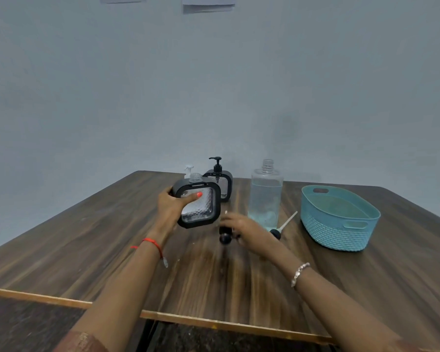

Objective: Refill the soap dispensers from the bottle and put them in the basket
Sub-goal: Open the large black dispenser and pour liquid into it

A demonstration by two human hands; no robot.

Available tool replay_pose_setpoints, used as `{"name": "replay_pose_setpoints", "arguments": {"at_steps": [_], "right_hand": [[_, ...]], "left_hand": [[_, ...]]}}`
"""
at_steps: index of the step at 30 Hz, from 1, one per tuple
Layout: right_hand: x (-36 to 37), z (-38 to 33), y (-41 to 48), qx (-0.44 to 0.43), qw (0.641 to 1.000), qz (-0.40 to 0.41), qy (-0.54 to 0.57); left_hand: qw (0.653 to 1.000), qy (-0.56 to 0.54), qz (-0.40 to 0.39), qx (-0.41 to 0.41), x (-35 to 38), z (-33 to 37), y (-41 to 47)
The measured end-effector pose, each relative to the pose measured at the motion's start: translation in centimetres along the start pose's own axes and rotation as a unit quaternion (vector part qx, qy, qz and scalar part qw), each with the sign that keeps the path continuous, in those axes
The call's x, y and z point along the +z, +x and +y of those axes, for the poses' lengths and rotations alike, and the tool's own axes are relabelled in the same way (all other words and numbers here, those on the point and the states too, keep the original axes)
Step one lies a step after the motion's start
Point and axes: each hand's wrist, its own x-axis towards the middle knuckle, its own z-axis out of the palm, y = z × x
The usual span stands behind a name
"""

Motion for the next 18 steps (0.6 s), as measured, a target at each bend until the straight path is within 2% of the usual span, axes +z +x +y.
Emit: {"name": "replay_pose_setpoints", "arguments": {"at_steps": [3, 5, 9, 13, 15, 18], "right_hand": [[2.0, 0.0, -0.7, -0.005, 0.994, -0.079, -0.078], [2.3, 0.0, -0.9, 0.003, 0.990, -0.105, -0.090], [1.8, 0.5, -1.2, 0.018, 0.993, -0.095, -0.062], [0.5, 1.4, -1.3, 0.039, 0.999, 0.015, -0.009], [-0.6, 1.5, -1.2, 0.075, 0.989, 0.119, 0.039], [-2.2, 1.9, -0.9, 0.150, 0.926, 0.331, 0.103]], "left_hand": [[1.000, -0.005, -0.012, 0.005, 0.6, 0.2, -0.1], [1.000, -0.010, -0.022, 0.005, 0.9, 0.1, -0.1], [0.999, -0.010, -0.030, 0.007, 1.5, 0.0, 0.1], [0.999, -0.007, -0.031, 0.012, 2.4, -0.1, 0.2], [0.999, 0.002, -0.034, 0.016, 2.9, -0.2, 0.3], [0.999, 0.014, -0.035, 0.009, 3.7, -0.5, 0.2]]}}
